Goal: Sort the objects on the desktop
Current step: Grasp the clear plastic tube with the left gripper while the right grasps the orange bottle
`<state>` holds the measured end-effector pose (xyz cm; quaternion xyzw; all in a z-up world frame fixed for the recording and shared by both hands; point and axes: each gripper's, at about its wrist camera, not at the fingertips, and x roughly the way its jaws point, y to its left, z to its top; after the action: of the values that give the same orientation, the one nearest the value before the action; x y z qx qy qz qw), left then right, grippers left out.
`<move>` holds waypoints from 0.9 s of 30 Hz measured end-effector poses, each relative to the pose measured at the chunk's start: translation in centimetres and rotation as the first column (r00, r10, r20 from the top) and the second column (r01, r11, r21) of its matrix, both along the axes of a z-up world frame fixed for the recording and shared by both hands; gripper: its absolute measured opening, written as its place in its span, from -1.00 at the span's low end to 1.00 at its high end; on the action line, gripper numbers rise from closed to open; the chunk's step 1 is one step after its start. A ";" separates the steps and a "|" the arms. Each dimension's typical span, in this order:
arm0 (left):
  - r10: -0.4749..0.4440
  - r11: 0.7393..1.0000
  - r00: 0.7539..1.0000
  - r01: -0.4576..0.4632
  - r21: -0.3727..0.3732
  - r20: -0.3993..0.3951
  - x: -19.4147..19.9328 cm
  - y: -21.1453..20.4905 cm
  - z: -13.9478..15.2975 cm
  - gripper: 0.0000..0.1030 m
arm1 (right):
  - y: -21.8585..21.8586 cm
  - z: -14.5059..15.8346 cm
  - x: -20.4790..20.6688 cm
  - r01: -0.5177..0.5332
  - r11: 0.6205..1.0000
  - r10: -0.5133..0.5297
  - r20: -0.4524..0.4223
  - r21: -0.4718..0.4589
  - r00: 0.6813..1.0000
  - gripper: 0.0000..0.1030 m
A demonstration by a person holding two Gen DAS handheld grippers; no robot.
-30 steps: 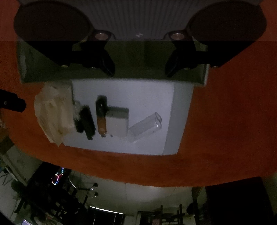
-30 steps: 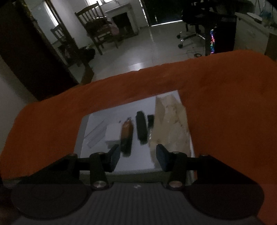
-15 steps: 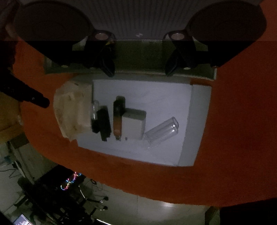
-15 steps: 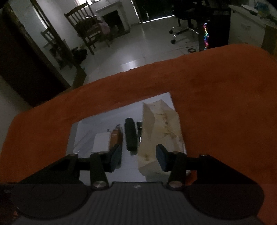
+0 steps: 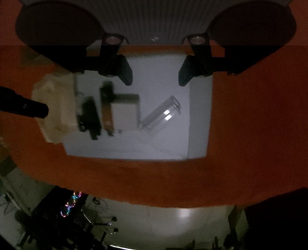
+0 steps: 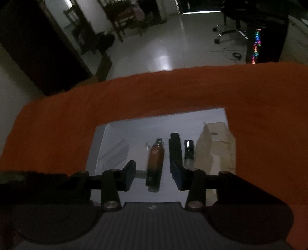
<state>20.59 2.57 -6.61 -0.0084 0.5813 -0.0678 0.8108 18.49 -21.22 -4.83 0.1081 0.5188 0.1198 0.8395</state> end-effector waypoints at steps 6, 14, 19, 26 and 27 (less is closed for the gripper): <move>-0.104 0.993 0.994 0.101 0.068 0.033 3.3 -0.2 -3.3 -0.01 | 2.4 -3.9 2.8 -0.084 0.996 0.082 -0.077 -0.029 0.994 -0.20; -0.167 0.983 0.986 0.165 0.074 0.015 5.8 -0.2 -7.5 -0.01 | 3.0 -8.9 4.6 -0.128 0.990 0.118 -0.144 -0.058 0.982 -0.23; -0.202 0.978 0.979 0.201 0.053 0.017 6.2 -0.6 -8.9 0.20 | 3.9 -11.3 5.2 -0.169 0.982 0.151 -0.193 -0.081 0.970 -0.22; -0.138 0.989 0.988 0.141 0.045 -0.068 7.1 -0.6 -10.1 0.31 | 6.0 -12.9 5.1 -0.263 0.956 0.226 -0.248 -0.127 0.942 -0.21; -0.130 0.990 0.988 0.134 0.051 -0.086 7.2 -0.6 -10.4 0.31 | 6.2 -13.0 5.1 -0.274 0.952 0.233 -0.257 -0.137 0.938 -0.22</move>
<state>27.84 1.98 -16.99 0.0504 0.6152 -0.1044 0.7798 23.60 -15.02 -17.85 -0.0187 0.6335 0.1686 0.7549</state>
